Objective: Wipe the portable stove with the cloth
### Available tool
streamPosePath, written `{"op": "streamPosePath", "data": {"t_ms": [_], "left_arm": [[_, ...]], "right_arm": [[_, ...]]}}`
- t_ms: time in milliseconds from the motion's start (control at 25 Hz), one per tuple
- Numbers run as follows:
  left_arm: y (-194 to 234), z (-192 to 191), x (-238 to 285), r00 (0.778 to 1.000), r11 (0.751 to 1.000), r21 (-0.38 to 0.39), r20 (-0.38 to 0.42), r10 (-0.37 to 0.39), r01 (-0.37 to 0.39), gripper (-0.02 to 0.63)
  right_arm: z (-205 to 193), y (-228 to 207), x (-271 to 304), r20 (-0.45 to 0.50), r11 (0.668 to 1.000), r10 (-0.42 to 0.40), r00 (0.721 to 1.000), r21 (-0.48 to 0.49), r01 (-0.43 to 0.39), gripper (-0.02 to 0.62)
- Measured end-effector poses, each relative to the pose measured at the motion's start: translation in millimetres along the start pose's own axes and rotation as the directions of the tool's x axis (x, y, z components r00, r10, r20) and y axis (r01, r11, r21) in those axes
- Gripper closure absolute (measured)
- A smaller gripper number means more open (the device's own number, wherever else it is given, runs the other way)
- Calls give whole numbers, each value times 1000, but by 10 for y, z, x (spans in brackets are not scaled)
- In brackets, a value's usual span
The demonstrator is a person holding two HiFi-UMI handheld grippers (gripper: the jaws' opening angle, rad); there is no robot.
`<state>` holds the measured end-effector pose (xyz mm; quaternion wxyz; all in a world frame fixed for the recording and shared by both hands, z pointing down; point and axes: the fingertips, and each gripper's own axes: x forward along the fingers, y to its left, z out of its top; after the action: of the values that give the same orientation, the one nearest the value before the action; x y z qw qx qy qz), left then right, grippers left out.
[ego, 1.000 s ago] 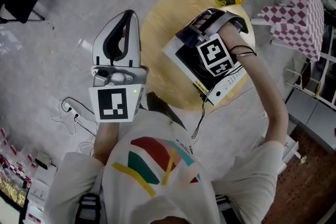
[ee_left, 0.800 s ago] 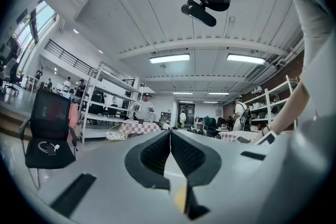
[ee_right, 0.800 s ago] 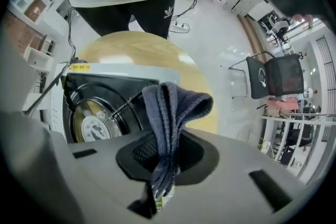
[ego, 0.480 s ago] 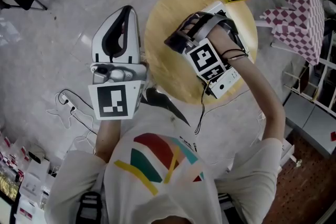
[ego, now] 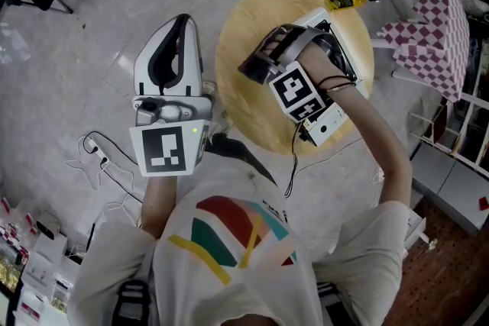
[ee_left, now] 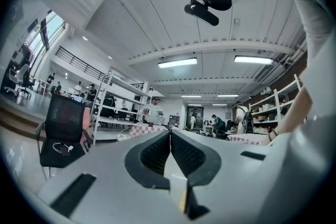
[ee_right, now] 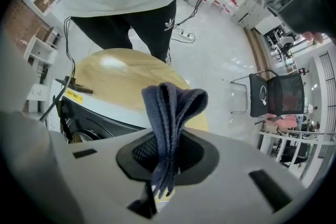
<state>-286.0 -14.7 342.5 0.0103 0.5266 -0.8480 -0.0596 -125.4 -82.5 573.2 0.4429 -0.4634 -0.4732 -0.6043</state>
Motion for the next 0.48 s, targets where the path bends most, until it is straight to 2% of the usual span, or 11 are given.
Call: {"op": "streamPosePath", "data": {"t_ms": [120,280,400,480], "left_arm": [[10,120,61,999,1000,-18,44,12,-11,600],[-52,111,117,999,999,-10,29,-34,34,600],[-133,238,218,996,998,-15,61,-61,62,600],[-224,326,286,992,995,-14,81,-93,95,600]], "right_arm": [[-3,-9,-6,-5,1000,-3,1000,1,3,563],[-77,-71,-89,-22,999,-31,999,34,32,563],[-246,-157,-260,-45,983,-88,995,156,94,563],[-401,-231,-429,-68,939,-145,987,304,159,563]]}}
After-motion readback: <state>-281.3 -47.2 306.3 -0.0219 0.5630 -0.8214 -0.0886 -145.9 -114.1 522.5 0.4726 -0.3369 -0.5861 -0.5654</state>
